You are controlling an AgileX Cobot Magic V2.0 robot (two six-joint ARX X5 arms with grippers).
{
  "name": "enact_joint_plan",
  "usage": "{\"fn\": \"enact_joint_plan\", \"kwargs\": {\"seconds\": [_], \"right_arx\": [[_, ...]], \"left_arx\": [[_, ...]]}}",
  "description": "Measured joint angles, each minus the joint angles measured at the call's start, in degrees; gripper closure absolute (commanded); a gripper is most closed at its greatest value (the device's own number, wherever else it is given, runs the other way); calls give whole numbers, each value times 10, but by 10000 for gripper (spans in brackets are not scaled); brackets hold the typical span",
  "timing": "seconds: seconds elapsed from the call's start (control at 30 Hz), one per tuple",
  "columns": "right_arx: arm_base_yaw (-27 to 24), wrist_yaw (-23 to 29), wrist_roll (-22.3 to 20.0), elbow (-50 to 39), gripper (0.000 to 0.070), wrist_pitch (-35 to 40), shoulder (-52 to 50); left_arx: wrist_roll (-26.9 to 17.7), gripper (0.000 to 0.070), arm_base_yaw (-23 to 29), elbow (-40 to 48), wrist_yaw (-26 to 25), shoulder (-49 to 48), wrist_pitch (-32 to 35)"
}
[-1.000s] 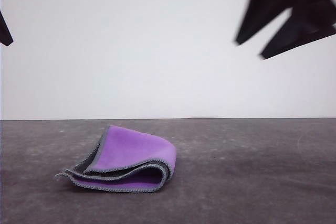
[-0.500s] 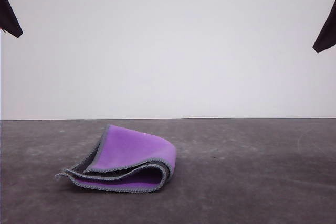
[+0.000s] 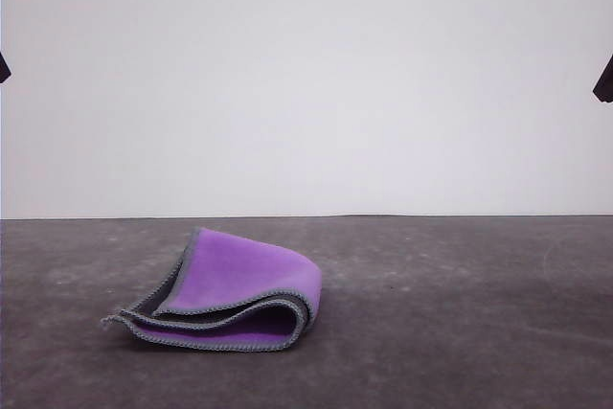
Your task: Fold clothes
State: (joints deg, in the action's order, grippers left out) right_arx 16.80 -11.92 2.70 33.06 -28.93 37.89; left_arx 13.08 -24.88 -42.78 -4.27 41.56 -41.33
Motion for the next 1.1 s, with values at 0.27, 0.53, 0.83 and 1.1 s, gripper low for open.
{"fn": "enact_joint_plan", "kwargs": {"seconds": [0.27,0.53,0.83,1.1], "right_arx": [[0,0,0,0,685,0,0],[0,0,0,0,685,0,0],[0,0,0,0,685,0,0],[0,0,0,0,685,0,0]], "left_arx": [[0,700,0,0,0,0,0],[-21,700,69,95,0,-67,118],[-27,700,204,295,18,-205,302],[-31,700,256,376,75,-338,304]]}}
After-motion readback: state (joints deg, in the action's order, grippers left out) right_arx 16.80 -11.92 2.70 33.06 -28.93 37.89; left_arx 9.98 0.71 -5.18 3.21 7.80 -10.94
